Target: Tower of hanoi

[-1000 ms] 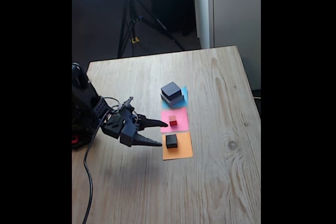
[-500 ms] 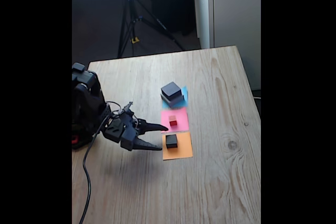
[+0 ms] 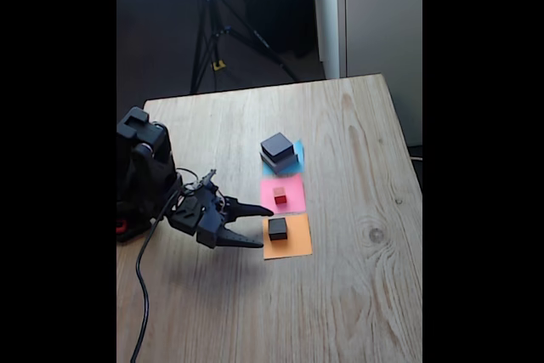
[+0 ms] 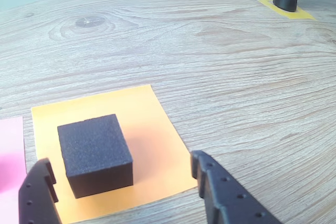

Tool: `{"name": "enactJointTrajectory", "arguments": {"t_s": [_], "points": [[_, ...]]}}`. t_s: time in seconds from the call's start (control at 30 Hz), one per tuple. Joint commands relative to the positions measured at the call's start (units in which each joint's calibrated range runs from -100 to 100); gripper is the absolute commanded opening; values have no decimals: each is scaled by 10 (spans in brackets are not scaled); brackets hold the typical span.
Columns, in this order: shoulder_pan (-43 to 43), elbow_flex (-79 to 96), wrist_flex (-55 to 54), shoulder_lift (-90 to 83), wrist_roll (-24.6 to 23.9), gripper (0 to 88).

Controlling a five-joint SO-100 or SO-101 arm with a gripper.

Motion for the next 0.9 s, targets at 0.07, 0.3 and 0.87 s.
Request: {"name": "enactJointTrajectory", "arguments": {"t_s": [0.07,0.3,0.87], "points": [[-4,-21,-22,13,9,284],[-15,-32,-26,29,9,275],[-31,-68,-46,85,9,267]]}}
